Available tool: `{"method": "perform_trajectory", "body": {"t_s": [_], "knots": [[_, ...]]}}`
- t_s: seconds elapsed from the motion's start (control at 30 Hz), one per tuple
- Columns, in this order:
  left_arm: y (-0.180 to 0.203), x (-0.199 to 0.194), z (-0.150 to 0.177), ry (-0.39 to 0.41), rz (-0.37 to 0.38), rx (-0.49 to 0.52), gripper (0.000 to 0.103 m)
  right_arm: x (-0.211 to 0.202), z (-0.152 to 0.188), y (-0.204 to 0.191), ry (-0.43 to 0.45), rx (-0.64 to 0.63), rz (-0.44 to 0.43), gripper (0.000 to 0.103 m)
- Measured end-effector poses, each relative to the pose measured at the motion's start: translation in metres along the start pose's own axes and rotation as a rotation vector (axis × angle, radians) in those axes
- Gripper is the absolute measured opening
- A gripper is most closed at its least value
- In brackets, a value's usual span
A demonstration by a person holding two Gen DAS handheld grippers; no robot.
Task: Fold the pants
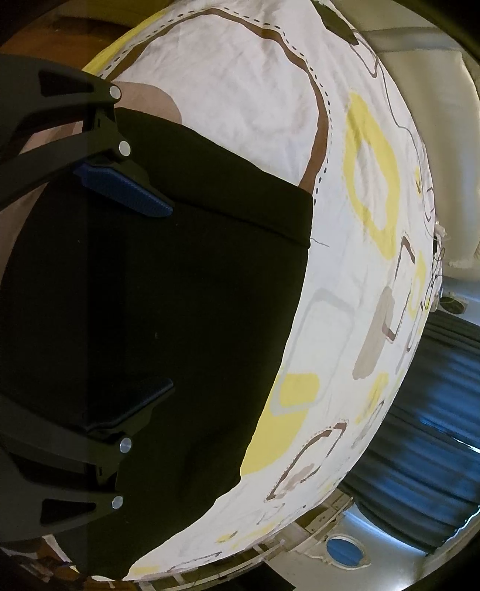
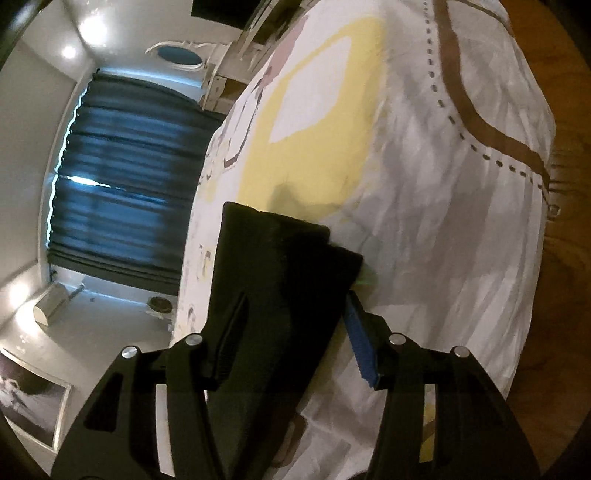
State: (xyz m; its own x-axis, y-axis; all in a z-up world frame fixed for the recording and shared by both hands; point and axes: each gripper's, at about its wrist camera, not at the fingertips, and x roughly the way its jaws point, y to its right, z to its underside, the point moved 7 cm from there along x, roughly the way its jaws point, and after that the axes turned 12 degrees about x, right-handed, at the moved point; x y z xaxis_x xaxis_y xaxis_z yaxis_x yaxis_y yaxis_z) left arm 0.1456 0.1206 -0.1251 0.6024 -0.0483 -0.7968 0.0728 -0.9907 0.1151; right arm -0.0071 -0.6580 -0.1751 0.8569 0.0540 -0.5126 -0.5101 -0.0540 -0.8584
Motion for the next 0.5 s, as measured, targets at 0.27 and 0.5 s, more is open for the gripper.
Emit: {"method": "perform_trajectory", "body": {"t_s": [0.27, 0.5], "knots": [[0.000, 0.002, 0.002, -0.002, -0.015, 0.024, 0.088, -0.013, 0.000, -0.022, 0.063, -0.131, 0.051, 0.011], [0.001, 0.002, 0.002, 0.001, -0.011, 0.018, 0.088, -0.021, -0.006, -0.028, 0.086, -0.208, 0.083, 0.010]]}}
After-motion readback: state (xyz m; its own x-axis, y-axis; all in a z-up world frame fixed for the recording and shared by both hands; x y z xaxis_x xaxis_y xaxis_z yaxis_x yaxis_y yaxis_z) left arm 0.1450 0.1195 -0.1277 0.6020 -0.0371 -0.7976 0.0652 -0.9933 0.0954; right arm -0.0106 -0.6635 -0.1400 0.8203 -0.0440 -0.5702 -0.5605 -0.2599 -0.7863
